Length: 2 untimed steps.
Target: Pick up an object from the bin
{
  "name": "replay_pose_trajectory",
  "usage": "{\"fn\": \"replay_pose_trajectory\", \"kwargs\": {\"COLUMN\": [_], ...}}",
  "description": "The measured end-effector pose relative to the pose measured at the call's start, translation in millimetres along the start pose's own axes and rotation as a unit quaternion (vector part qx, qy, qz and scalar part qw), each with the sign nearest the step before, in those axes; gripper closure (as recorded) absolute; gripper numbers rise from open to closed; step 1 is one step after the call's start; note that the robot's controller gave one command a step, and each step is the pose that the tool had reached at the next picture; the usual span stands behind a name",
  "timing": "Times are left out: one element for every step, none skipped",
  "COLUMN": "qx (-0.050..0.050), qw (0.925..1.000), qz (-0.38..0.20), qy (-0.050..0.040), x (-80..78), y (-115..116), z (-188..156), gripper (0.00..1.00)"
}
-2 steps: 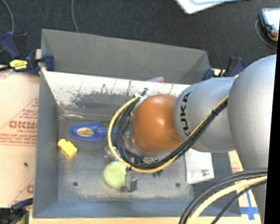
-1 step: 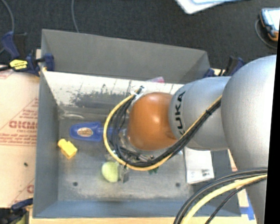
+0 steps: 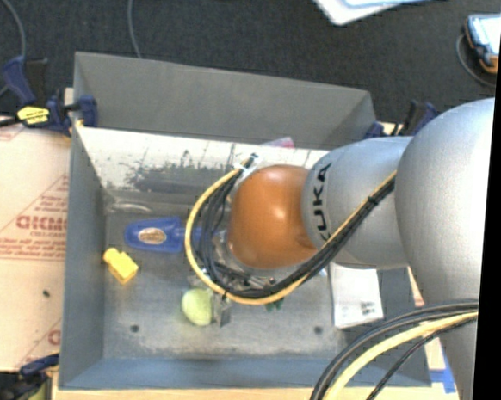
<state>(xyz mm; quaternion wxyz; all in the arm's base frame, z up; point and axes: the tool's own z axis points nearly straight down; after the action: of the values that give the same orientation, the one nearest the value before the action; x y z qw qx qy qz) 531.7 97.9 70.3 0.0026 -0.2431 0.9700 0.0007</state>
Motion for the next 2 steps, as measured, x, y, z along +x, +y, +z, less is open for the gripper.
{"fn": "replay_pose_trajectory", "kwargs": {"qx": [0.001,0.001], "qw": [0.9999,1.0000], "qz": [-0.011,0.002], "qy": [-0.0025,-0.0029], "x": [-36.9,-41.9], "y": [-4,-21], "z": [-5,-3], "gripper": [1.00,1.00]}}
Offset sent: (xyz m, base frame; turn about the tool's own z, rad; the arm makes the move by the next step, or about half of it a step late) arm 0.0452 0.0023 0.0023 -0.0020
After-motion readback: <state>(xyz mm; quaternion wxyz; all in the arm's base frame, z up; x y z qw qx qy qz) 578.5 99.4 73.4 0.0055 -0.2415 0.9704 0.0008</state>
